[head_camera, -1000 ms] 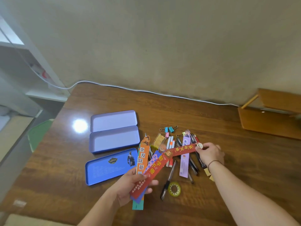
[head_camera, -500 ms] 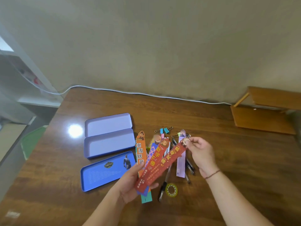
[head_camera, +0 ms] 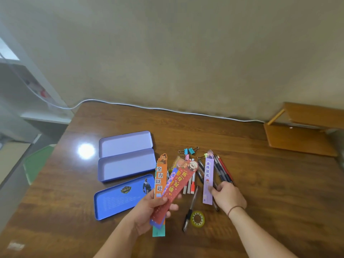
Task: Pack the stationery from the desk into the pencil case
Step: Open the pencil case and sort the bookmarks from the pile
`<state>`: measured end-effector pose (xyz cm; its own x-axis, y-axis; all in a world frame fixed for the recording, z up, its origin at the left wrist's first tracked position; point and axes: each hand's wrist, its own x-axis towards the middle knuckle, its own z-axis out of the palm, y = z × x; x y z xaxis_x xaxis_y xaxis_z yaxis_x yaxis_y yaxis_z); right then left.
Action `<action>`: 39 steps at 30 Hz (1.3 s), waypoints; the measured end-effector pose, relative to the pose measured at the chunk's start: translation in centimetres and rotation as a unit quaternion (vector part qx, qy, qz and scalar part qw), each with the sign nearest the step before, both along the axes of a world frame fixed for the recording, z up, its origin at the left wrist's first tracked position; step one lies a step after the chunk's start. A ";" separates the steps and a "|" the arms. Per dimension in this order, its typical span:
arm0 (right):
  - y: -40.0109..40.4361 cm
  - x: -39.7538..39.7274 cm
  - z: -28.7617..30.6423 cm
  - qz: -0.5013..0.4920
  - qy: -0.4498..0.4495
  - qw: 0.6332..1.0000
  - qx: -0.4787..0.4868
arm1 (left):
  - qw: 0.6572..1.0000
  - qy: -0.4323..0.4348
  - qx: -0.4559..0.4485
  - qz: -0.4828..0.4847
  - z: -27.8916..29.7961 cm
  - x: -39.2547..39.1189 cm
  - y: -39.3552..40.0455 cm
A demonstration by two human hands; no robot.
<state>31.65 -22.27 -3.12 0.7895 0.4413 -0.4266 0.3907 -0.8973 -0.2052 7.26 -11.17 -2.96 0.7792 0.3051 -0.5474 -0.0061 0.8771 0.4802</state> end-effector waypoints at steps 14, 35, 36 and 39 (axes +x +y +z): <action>0.9 0.0 -0.5 -0.042 0.028 0.997 0.051 | 0.997 0.057 0.057 0.007 0.3 0.3 -0.4; 1.0 -10.7 6.6 0.070 0.188 0.958 0.207 | 0.998 -0.008 -0.009 0.069 1.6 2.3 -1.2; 0.7 -10.9 6.5 0.086 0.149 0.965 0.200 | 0.997 -0.006 0.005 0.081 1.9 2.5 -1.2; 0.3 -11.7 6.5 0.065 0.135 0.964 0.219 | 0.985 -0.042 -0.022 0.165 3.0 3.6 -1.0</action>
<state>19.95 -22.01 3.42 0.6015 0.7137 -0.3589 0.3736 -0.6484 -0.6633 10.83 -12.14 0.07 0.6847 0.5265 -0.5039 -0.3319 0.8408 0.4276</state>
